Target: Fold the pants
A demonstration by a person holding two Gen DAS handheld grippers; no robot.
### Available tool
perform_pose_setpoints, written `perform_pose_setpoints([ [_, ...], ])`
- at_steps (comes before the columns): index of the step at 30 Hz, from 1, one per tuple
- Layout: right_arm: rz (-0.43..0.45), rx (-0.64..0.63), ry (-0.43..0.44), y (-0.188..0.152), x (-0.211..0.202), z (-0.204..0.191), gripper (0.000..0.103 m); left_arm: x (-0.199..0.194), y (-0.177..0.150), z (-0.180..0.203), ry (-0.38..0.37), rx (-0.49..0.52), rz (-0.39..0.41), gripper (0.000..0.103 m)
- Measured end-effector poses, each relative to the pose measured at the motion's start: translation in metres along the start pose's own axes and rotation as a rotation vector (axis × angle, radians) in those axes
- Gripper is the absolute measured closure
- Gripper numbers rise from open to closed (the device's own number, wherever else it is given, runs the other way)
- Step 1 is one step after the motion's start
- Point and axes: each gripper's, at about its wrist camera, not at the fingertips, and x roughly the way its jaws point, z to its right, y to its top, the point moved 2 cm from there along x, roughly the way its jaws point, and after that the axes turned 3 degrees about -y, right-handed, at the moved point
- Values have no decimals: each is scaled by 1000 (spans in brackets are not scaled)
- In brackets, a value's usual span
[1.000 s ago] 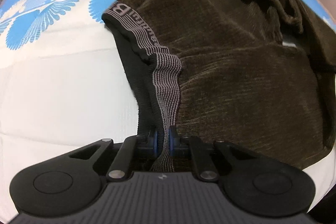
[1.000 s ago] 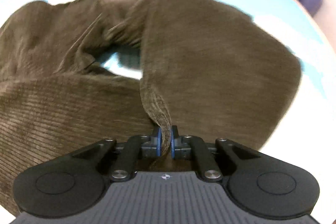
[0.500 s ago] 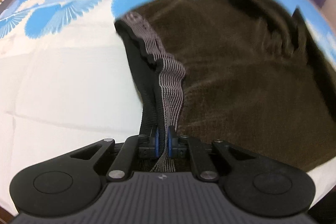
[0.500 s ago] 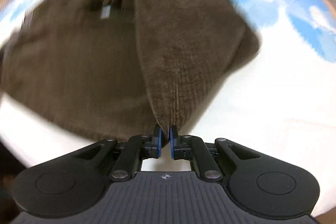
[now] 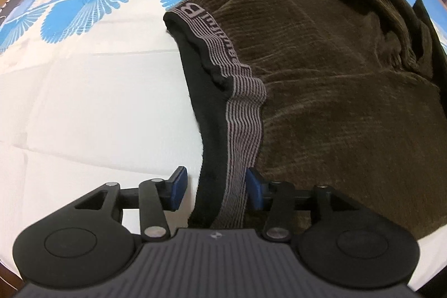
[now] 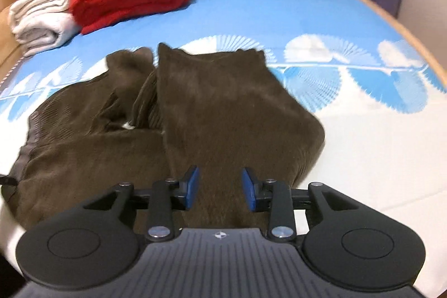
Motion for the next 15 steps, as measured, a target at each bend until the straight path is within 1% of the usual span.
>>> perform_pose_setpoints([
  [2,-2,4,-20,3,3,-3,67,3,1,1,-7,1,-2,50],
  [5,-25,8,-41,9,19,-10,63,7,2,6,-2,32,-5,49],
  [6,-31,6,-48,16,33,-20,63,8,2,8,5,47,-2,49],
  [12,-25,0,-56,25,38,-36,61,11,1,20,21,105,25,49],
  [14,-35,-9,-52,26,45,-40,54,11,0,25,31,124,33,49],
  [15,-46,-19,-52,25,48,-42,52,12,0,26,31,131,35,49],
])
